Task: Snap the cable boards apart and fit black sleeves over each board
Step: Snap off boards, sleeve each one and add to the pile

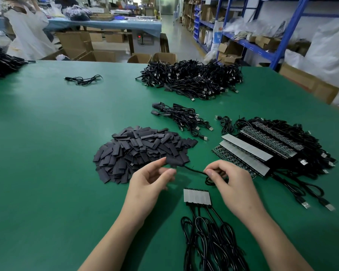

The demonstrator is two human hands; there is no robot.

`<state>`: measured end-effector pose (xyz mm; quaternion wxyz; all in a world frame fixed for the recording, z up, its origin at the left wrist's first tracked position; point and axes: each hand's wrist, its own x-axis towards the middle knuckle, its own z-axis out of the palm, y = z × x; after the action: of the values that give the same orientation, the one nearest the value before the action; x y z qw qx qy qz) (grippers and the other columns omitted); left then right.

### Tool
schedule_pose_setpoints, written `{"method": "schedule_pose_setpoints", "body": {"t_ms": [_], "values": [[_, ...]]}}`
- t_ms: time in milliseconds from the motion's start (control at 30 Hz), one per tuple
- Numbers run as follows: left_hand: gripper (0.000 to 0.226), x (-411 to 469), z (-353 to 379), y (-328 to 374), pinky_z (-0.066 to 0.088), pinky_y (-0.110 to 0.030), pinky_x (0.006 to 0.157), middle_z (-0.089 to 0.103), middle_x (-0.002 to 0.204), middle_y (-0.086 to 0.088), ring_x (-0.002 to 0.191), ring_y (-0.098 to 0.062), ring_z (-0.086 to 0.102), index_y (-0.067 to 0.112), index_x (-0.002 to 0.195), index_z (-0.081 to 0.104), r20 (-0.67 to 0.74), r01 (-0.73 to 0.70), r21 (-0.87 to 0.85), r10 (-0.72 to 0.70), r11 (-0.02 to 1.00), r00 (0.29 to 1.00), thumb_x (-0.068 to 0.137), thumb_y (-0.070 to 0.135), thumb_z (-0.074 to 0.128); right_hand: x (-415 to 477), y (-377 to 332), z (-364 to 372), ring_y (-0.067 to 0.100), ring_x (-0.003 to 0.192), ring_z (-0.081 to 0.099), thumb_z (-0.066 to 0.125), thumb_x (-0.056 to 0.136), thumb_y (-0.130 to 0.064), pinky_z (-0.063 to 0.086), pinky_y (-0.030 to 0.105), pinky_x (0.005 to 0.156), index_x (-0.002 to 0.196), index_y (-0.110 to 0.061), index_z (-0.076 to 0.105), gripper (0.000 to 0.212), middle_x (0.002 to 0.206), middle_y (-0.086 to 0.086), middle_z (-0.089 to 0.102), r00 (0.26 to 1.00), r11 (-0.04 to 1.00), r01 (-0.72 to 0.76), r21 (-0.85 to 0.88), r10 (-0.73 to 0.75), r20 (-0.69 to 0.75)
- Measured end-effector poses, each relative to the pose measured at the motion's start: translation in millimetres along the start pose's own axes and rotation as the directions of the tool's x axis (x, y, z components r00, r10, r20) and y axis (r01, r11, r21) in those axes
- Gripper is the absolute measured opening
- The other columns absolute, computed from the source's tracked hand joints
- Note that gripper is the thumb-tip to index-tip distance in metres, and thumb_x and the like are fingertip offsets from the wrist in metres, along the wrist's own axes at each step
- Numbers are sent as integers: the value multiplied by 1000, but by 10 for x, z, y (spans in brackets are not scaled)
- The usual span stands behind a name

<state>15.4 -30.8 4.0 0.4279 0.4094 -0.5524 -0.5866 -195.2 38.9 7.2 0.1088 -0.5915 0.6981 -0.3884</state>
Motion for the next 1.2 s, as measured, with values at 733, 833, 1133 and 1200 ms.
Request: {"method": "schedule_pose_setpoints", "body": {"t_ms": [733, 833, 1133, 1200], "values": [[45, -46, 63, -100, 44, -36, 97, 53, 104, 22, 108, -4, 48, 42, 101, 69, 295, -333, 765, 159, 551, 942, 77, 79, 64, 948, -573, -6, -4, 89, 64, 65, 100, -30, 47, 11, 76, 100, -26, 75, 10, 97, -15, 72, 994, 997, 76, -5, -75, 74], [65, -47, 35, -106, 41, -33, 99, 53, 112, 22, 113, -5, 45, 43, 122, 66, 288, -335, 819, 171, 466, 942, 75, 87, 53, 378, -264, 59, -12, 91, 60, 64, 100, -33, 44, 3, 73, 97, -32, 72, 9, 97, -18, 70, 987, 995, -77, 61, 67, 144], [64, -64, 7, -113, 32, -28, 96, 47, 111, 23, 114, -3, 39, 44, 117, 66, 329, -326, 807, 83, 492, 941, 67, 84, 62, -101, -43, 152, -9, 100, 47, 70, 88, -52, 44, 21, 85, 95, -38, 69, 16, 98, -19, 56, 968, 989, -79, -125, 106, 227], [54, -58, 27, -102, 32, -29, 94, 50, 109, 24, 110, -1, 42, 44, 111, 62, 328, -319, 786, 80, 530, 941, 68, 76, 72, -100, -50, 130, -9, 100, 47, 73, 88, -49, 44, 23, 87, 97, -37, 69, 16, 99, -19, 57, 967, 991, -63, -122, 91, 238]]}}
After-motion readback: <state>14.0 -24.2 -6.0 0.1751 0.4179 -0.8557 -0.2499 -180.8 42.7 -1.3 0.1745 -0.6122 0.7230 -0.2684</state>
